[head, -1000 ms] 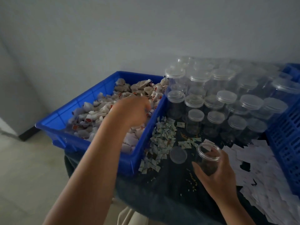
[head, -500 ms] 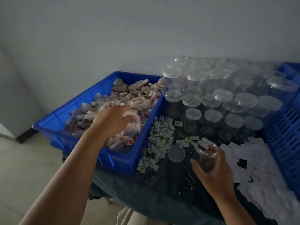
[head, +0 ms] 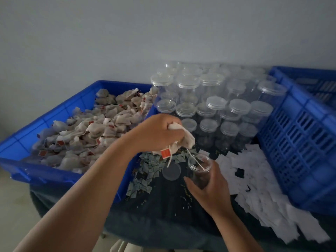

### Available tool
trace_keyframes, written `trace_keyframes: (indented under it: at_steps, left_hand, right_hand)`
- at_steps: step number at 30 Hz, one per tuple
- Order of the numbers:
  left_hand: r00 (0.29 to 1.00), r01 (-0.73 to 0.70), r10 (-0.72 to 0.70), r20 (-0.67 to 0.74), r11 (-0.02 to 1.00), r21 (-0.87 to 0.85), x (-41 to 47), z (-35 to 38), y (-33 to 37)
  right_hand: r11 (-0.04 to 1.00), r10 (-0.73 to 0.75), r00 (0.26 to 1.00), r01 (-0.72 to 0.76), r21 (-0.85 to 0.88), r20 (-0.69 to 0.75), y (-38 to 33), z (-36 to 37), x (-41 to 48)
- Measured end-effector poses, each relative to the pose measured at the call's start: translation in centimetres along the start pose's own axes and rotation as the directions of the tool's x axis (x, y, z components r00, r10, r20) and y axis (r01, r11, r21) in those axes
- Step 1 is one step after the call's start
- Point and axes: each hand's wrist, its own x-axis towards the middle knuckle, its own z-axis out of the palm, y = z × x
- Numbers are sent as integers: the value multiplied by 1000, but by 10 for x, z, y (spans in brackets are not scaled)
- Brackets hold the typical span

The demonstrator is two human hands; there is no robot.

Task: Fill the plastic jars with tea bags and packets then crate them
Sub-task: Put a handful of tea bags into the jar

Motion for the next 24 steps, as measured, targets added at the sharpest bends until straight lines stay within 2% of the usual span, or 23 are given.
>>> trace_keyframes:
  at_steps: [4, 8, 15, 19, 24]
  left_hand:
    - [984, 15, -45, 171, 985, 170, 19, 38, 8]
    - [965, -26, -44, 260, 965, 261, 25, 52, 9]
    - [929, 69, -81, 361, 997, 45, 28, 28, 15]
    - [909, -30, -78, 410, 968, 250, 28, 37, 18]
    - [825, -30, -93, 557, 978, 206, 26, 21, 26]
  right_hand:
    - [1000, 13, 1000, -13, 4, -2, 3, 2, -1]
    - [1000, 17, 999, -16, 18, -28, 2, 1, -1]
    - [999, 38, 997, -37, 2, -70, 3, 2, -1]
    - [1000, -16, 999, 16, -5, -48, -1, 3, -1]
    - [999, -14, 997, 12, -30, -77, -3, 3, 0]
